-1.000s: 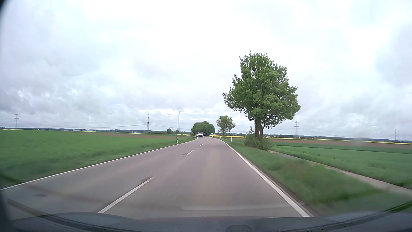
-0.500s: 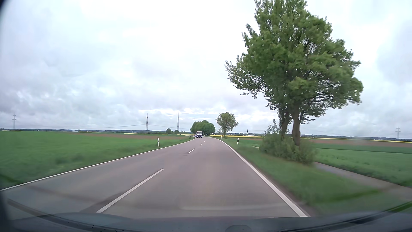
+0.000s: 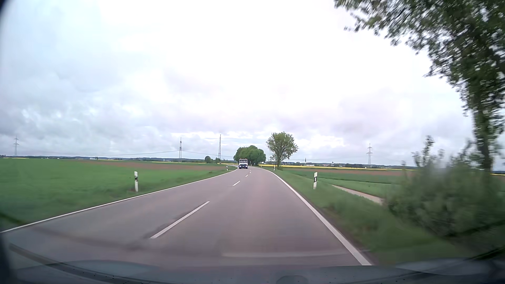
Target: Follow the waypoints while adhering to traffic rules and regulations
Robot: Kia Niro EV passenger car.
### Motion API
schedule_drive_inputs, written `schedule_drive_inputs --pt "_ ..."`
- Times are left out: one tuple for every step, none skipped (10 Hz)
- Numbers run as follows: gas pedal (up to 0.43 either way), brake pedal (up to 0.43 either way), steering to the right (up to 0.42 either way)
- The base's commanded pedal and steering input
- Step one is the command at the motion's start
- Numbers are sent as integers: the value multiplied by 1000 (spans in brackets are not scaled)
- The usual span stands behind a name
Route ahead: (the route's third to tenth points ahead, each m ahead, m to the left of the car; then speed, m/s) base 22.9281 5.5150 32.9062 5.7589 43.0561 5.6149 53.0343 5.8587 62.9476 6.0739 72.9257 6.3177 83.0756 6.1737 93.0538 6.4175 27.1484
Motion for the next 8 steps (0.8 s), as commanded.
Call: schedule_drive_inputs --pt "287 0 -2" --pt "287 0 -2" --pt "287 0 -2" --pt "287 0 -2" --pt "287 0 -2" --pt "287 0 -2" --pt "287 0 -3" --pt "287 0 -3"
